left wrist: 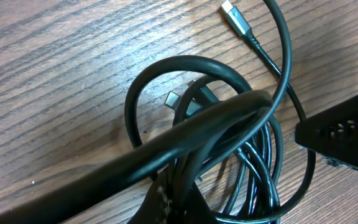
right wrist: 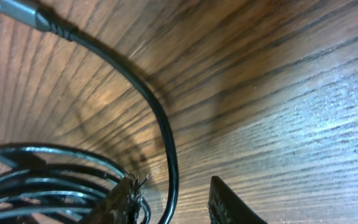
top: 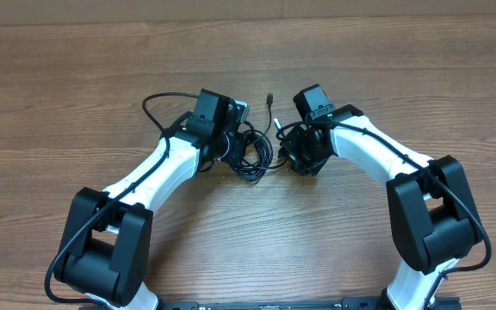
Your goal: Untangle cables
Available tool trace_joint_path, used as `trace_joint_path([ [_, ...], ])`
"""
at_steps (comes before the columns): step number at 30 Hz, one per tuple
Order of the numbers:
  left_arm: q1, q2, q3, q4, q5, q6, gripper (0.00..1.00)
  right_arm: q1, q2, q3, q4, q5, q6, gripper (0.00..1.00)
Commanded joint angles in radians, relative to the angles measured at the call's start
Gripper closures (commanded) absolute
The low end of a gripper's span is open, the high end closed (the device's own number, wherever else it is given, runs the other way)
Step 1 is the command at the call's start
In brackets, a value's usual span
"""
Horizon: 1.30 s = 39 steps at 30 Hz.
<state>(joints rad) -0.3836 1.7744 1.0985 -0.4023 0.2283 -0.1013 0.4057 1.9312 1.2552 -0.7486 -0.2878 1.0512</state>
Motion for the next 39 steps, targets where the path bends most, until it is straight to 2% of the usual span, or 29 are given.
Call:
trace_joint_path([
  [1, 0.006, -0.023, 0.021, 0.007, 0.028, 0.012, 0.96, 0.003, 0.028, 0.007, 0.006, 0.034, 0.023, 0.69],
  [11, 0.006, -0.023, 0.021, 0.011, 0.036, 0.012, 0.96, 0.005, 0.029, 0.007, 0.011, 0.071, 0.023, 0.75],
  [16, 0.006, -0.023, 0.021, 0.011, 0.043, 0.013, 0.96, 0.019, 0.029, 0.007, 0.019, 0.071, 0.023, 0.96],
  [23, 0.006, -0.023, 0.021, 0.031, 0.091, 0.034, 0.96, 0.027, 0.029, 0.007, 0.009, 0.064, -0.016, 0.96],
  [28, 0.006, -0.023, 0.021, 0.037, 0.092, 0.006, 0.96, 0.027, 0.021, 0.01, -0.01, 0.024, -0.043, 0.96],
  [39, 0.006, -0.023, 0.021, 0.048, 0.146, -0.005, 0.96, 0.042, -0.118, 0.01, -0.02, 0.043, 0.015, 0.96],
])
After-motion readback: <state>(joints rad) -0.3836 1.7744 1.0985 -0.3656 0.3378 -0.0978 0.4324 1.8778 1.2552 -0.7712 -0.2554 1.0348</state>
